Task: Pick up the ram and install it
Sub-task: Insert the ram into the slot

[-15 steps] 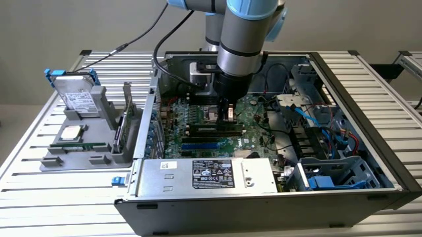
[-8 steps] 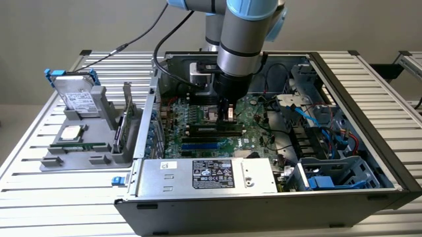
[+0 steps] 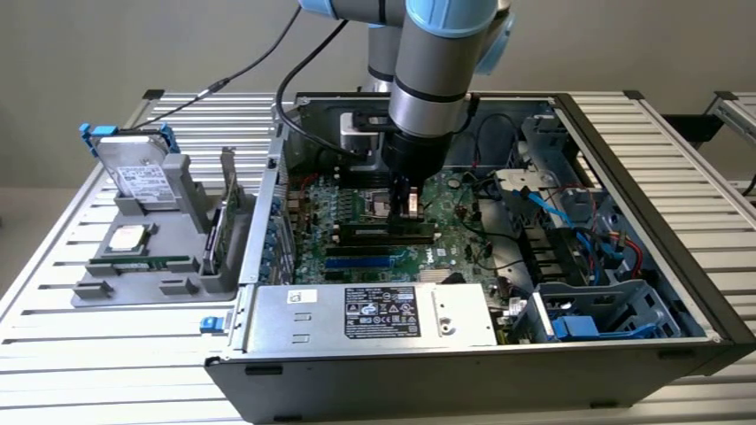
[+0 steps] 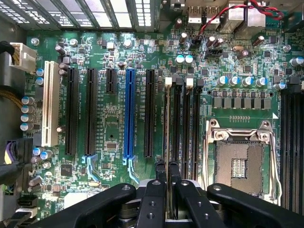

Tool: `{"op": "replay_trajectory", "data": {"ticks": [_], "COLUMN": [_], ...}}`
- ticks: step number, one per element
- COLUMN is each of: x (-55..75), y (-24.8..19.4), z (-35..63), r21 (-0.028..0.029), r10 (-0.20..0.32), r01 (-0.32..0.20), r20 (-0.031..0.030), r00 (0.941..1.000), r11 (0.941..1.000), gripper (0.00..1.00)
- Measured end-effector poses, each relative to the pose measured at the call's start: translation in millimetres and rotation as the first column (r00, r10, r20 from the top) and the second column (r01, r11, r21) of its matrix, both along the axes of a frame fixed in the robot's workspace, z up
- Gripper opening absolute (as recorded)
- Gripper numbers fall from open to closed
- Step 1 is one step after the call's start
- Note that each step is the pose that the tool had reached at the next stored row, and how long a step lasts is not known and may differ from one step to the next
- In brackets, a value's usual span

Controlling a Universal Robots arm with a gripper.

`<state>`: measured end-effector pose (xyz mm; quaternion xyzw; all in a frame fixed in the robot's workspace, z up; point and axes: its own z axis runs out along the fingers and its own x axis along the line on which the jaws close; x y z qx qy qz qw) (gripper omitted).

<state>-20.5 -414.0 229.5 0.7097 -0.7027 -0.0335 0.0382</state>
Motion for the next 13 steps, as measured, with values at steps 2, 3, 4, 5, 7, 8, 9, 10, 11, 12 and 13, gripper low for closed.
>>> {"op": "replay_trajectory", "data": {"ticks": [2,3,4,5,7,8,9,10,11,12,13], "x": [0.0,0.0,-0.1,-0.1,-0.1,0.0,0.0,0.0,0.0,0.0,0.0], "y": [0.0,0.0,0.0,0.0,0.1,0.0,0.0,0.0,0.0,0.0,0.0], "z": [-0.1,-0.3,-0.4,-0.6,-1.3,-1.5,-1.6,-1.7,-1.8,-2.0,-2.1], "r21": [-0.0001,0.0001,0.0,0.0002,0.0003,0.0001,0.0,-0.0001,-0.0001,0.0001,0.0], "r10": [0.0,0.0,0.0,0.0,0.0,0.0,0.0,0.0,0.0,0.0,0.0], "r01": [0.0,0.0,0.0,0.0,0.0,0.0,0.0,0.0,0.0,0.0,0.0], "r20": [-0.0003,-0.0004,-0.0006,-0.0007,-0.0008,-0.0009,-0.001,-0.001,-0.0011,-0.0011,-0.0012], "r00": [1.0,1.0,1.0,1.0,1.0,1.0,1.0,1.0,1.0,1.0,1.0], "r11": [1.0,1.0,1.0,1.0,1.0,1.0,1.0,1.0,1.0,1.0,1.0], "gripper": [0.13,0.13,0.13,0.13,0.13,0.13,0.13,0.13,0.13,0.13,0.13]}}
